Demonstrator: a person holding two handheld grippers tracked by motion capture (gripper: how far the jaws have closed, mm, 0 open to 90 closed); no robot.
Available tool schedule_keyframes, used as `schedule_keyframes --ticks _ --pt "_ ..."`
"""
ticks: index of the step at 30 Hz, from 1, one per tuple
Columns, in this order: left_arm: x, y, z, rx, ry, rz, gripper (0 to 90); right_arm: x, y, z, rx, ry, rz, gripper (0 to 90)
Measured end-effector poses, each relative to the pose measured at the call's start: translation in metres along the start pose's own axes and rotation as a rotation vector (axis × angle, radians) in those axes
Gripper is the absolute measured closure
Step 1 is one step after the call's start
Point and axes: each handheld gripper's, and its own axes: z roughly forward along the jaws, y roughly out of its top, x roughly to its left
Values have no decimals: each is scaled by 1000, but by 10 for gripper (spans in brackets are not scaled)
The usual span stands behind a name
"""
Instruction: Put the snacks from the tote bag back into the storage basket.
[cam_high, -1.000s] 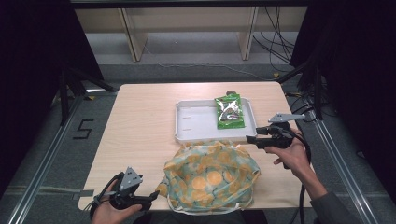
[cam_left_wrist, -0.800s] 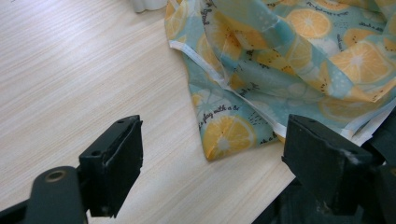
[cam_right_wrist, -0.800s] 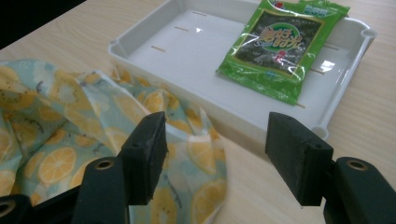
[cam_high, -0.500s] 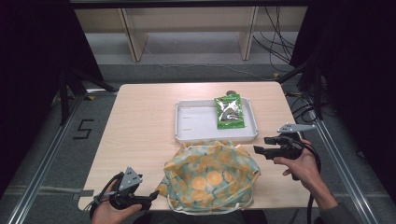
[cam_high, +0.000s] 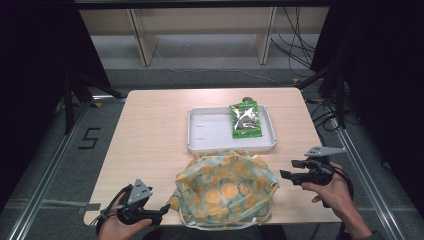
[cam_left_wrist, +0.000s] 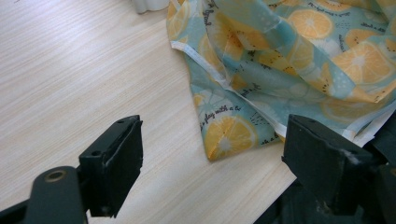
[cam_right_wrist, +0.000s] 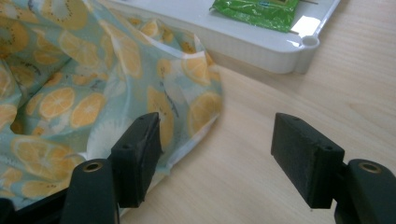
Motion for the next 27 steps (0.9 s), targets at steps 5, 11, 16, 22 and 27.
schedule_keyframes --ticks 5,11,16,22,27 --pt "2 1 -1 12 5 33 194 2 -7 -3 6 1 5 336" --pt "2 1 -2 11 9 34 195 3 -13 -6 23 -1 -12 330" --pt "2 1 -1 7 7 28 194 7 -18 -7 15 6 0 321" --pt "1 0 -1 1 8 7 194 8 -24 -11 28 13 -12 318" --pt "1 0 0 -9 15 3 194 10 -28 -14 31 1 -28 305"
